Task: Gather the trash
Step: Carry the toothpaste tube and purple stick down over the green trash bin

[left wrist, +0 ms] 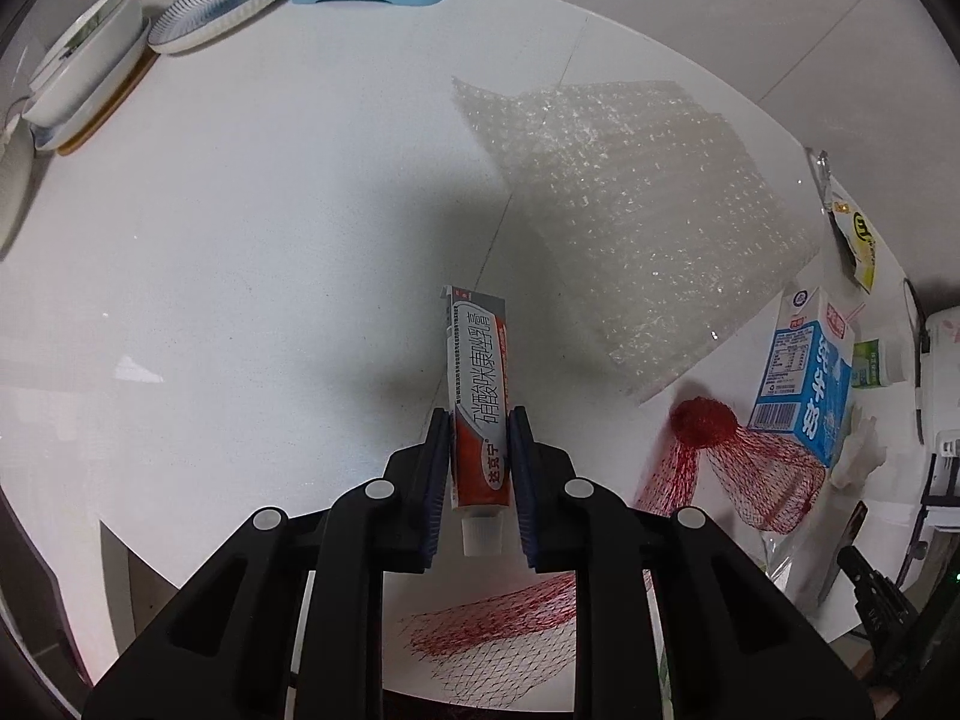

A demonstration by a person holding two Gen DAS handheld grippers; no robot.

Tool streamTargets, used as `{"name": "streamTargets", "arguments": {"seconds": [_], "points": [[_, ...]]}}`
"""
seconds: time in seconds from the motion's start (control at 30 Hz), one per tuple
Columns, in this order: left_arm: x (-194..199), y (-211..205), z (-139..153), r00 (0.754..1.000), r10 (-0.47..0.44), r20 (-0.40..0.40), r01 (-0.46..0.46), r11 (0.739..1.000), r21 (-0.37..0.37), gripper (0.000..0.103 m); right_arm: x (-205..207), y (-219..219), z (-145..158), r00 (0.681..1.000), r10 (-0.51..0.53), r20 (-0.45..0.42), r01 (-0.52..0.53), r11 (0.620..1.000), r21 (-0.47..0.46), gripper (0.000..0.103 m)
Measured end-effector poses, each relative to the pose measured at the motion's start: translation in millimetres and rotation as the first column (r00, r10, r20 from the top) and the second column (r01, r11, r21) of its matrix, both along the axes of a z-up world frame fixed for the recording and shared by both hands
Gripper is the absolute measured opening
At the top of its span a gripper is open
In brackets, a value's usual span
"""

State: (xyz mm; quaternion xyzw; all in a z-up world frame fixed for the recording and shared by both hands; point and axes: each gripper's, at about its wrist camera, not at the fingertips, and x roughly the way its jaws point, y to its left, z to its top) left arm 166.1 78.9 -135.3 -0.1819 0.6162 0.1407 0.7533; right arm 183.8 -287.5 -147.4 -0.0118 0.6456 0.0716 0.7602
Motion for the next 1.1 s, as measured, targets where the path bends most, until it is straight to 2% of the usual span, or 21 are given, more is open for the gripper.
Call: {"name": "streamTargets", "arguments": {"seconds": [0.2, 0.43, 0.73, 1.1], "points": [[-15, 4, 19, 0.995, -0.057, 0.088, 0.055, 0.998, 0.020, 0.019, -3, 7, 28, 0.995, -0.016, 0.096, 0.012, 0.999, 0.043, 0.005], [-36, 5, 48, 0.972, -0.112, 0.208, 0.108, 0.994, 0.030, 0.019, -13, 19, 57, 0.978, -0.028, 0.205, 0.016, 0.998, 0.059, 0.005], [-71, 5, 83, 0.926, -0.179, 0.334, 0.174, 0.984, 0.044, 0.019, -40, 49, 94, 0.947, -0.038, 0.318, 0.014, 0.997, 0.077, 0.005], [-127, 12, 110, 0.859, -0.307, 0.409, 0.306, 0.949, 0.068, 0.019, -107, 101, 125, 0.925, -0.078, 0.371, 0.051, 0.995, 0.081, 0.005]]}}
